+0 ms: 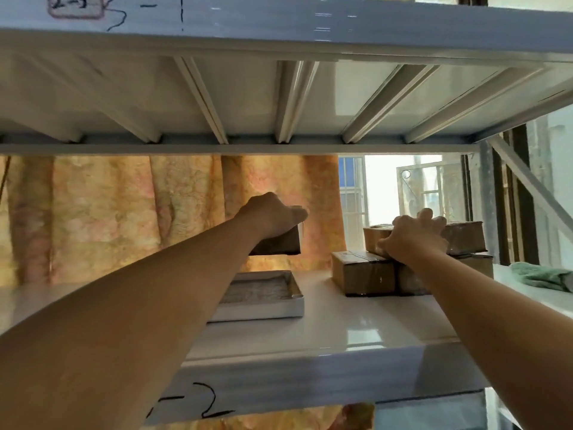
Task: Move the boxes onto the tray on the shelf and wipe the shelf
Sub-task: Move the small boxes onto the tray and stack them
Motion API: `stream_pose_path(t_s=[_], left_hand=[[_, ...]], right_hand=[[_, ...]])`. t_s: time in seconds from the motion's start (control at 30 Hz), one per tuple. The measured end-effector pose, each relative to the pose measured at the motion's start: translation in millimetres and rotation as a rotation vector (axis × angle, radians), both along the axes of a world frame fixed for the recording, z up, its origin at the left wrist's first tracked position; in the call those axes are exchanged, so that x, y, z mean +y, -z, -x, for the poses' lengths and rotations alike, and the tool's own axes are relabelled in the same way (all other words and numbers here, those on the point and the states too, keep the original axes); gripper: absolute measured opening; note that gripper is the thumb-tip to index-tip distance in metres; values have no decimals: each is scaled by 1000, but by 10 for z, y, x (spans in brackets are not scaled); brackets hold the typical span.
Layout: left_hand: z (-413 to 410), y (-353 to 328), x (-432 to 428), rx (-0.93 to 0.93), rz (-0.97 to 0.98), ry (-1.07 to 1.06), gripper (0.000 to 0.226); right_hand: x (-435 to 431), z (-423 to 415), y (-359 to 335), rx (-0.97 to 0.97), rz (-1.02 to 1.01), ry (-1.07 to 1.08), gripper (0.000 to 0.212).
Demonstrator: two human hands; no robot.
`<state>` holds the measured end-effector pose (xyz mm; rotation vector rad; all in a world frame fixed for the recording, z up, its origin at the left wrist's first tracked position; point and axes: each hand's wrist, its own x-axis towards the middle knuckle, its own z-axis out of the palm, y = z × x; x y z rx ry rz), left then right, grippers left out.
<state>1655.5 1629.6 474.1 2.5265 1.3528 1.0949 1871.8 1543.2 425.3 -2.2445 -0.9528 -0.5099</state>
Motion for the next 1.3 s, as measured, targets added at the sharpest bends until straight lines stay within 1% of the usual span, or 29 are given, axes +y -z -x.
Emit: stream_pose_path(t_s=[0.1, 0.2, 0.27, 0.4, 0.47, 0.53, 0.6, 0.7, 0.73, 0.83, 0.93, 1.03, 1.1, 1.17, 1.23, 1.3], left_hand=[[161, 18, 54, 22, -4, -28, 64], [298, 48, 101, 22, -9, -50, 70], [372, 68, 117, 14, -4, -53, 73], [519, 74, 138, -23, 30, -73, 73], [592, 72, 135, -36, 37, -84, 72], [672, 66, 126, -43, 41, -95, 71], [767, 59, 123, -35, 40, -109, 72], [968, 42, 106, 8, 49, -153, 72], [1047, 35, 101, 22, 64, -169, 70], [1308, 30, 84, 57, 127, -200, 54], [1549, 55, 76, 72, 168, -219, 45], [1750, 110, 75, 25, 234, -211, 43], [1858, 162, 93, 12, 258, -203, 44], [1943, 217, 128, 32, 241, -208, 48], [2001, 275, 162, 37, 209, -209, 51], [2039, 333, 186, 7, 195, -202, 51]], right_hand=[[-28, 56, 6, -97, -75, 16, 46], [-22, 142, -6, -262, -116, 19, 57], [5, 217, -40, -355, -148, -13, 59], [52, 496, -160, -461, -177, -52, 63], [73, 668, -211, -468, -182, -76, 61], [88, 828, -242, -454, -206, -110, 59], [115, 988, -262, -379, -236, -150, 59], [187, 1279, -303, -73, -299, -254, 58], [230, 1376, -309, -13, -278, -277, 58], [353, 1666, -291, 1, -138, -357, 58], [394, 1986, -243, 82, -108, -472, 52], [416, 2271, -195, 84, -87, -524, 52], [417, 2405, -171, 101, -72, -544, 42], [418, 2493, -151, 116, -63, -564, 36], [411, 2552, -128, 103, -53, -569, 36], [402, 2590, -104, 93, -38, -570, 40]])
